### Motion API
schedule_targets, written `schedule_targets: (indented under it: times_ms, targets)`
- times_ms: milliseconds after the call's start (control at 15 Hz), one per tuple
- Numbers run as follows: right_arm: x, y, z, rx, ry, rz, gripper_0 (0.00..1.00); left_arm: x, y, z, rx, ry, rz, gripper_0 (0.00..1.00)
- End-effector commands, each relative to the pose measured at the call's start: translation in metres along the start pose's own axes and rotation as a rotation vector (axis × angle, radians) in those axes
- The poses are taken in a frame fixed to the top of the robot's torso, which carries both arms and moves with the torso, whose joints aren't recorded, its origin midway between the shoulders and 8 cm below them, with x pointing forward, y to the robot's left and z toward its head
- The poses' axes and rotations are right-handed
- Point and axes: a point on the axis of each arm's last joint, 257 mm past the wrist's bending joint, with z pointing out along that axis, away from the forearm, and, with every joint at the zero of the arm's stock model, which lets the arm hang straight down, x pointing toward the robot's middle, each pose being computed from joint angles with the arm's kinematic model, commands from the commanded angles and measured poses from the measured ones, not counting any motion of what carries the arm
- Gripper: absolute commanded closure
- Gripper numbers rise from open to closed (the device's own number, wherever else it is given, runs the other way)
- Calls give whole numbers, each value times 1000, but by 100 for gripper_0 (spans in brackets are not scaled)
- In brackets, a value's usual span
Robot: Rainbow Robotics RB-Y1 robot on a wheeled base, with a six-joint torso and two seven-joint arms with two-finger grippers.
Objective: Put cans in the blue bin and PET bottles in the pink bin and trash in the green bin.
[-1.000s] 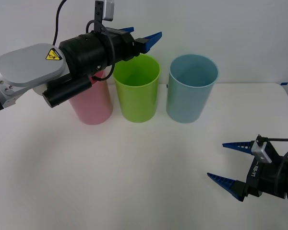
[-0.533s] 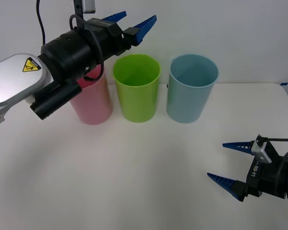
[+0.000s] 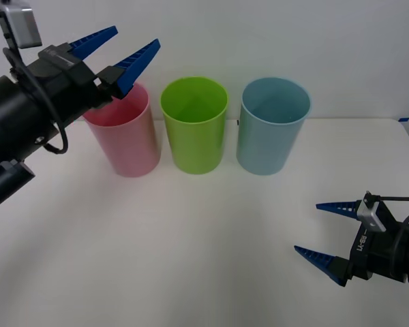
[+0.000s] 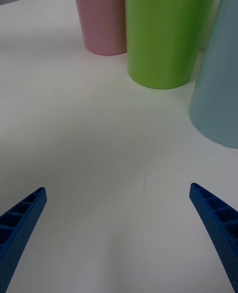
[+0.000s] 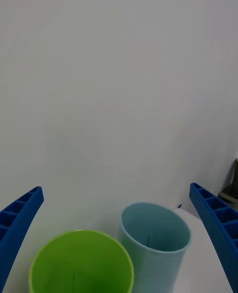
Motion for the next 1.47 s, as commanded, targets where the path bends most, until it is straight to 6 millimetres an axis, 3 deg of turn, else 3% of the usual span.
schedule_targets:
  times_ms: [67,133,600,1000,1467]
  targets:
    - [0,0,0,0,0,0,0,7,4,-43,-10,53,18,0]
    - [0,0,0,0,0,0,0,16,8,-61,-21,89,12,0]
    - [0,0,0,0,0,0,0,66,27,-141,-108,242,-56,0]
    - [0,0,0,0,0,0,0,113,11,-193,-147,345,-129,0]
    - [0,0,0,0,0,0,0,167,-18,-233,-164,434,-211,0]
